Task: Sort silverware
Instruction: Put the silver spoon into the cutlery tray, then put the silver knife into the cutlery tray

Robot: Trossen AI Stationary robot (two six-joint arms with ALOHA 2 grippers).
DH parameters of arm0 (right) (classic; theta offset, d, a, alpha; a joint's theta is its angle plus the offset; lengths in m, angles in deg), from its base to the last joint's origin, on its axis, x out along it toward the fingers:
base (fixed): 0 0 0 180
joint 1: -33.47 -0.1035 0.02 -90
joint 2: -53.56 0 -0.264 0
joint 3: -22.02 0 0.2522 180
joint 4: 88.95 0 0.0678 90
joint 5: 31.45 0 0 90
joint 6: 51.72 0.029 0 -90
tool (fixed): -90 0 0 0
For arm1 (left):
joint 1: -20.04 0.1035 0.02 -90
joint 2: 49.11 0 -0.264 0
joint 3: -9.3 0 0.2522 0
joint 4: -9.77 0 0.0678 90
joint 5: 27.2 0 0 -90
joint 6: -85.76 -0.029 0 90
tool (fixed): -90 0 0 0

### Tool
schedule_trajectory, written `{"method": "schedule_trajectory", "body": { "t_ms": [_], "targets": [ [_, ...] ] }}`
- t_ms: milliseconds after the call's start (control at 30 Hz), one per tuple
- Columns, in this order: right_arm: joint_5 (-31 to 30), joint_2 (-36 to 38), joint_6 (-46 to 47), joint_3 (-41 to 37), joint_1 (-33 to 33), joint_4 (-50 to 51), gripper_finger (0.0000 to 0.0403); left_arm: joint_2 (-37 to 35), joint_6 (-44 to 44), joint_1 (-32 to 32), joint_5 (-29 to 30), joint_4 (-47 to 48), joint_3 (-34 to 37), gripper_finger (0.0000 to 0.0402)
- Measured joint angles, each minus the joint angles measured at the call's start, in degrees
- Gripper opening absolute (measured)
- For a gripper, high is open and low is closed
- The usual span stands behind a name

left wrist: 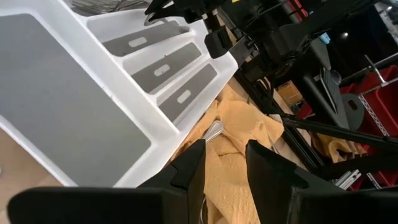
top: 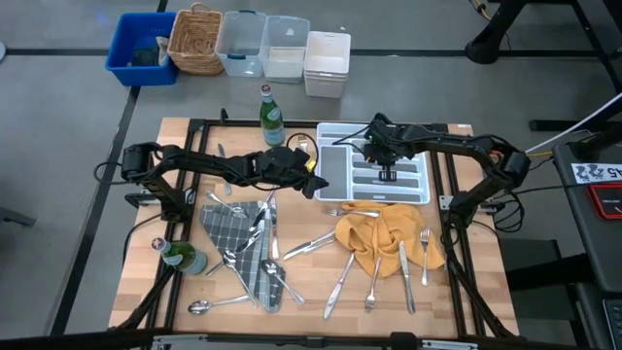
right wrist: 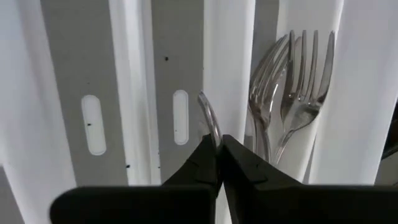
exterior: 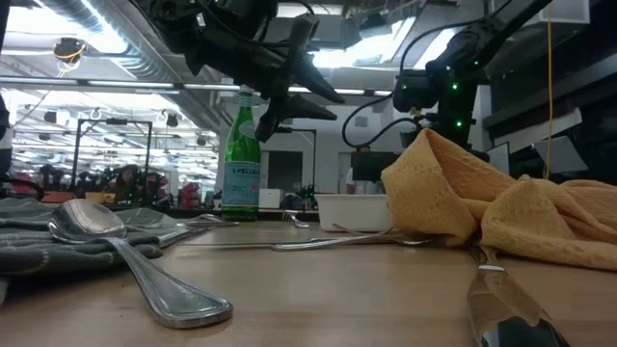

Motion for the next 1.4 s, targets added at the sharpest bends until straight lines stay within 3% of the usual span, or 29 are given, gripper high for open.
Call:
{"method": "schedule_trajectory", "body": {
  "t_ms": [300, 567, 733, 933, 1033, 1167, 1400],
  "targets": [
    [0.03, -0.04, 5.36, 0.0, 0.0, 0.06, 0.0093, 0.0, 0.0, 0.39, -0.48, -0.06, 0.0, 0.0102],
    [-0.15, -0.04, 10.15, 0.0, -0.01, 0.24, 0.0121, -0.16, 0.31, 4.87, -13.47, 1.83, 0.0, 0.0102],
    [-0.39, -0.04, 14.17, 0.0, -0.02, 0.69, 0.0117, -1.81, 0.2, 8.07, -21.14, 14.57, 0.0, 0.0102],
    [0.04, -0.04, 15.52, 0.0, -0.07, 2.47, 0.0116, -4.32, -6.11, 10.54, -21.53, 36.01, 0.0, 0.0102],
    [0.04, -0.04, 15.52, 0.0, -0.07, 3.12, 0.0115, -4.66, -9.04, 10.85, -18.58, 44.88, 0.0, 0.0101],
    [0.06, -0.04, 15.52, 0.0, -0.07, 3.1, 0.0115, -4.63, -12.01, 9.76, -8.38, 54.24, 0.0, 0.0101],
    [0.06, -0.02, 15.34, 0.02, -0.07, 2.4, 0.0115, -4.14, -13.07, 7.39, 3.19, 55.55, 0.0, 0.0101]
  ]
}}
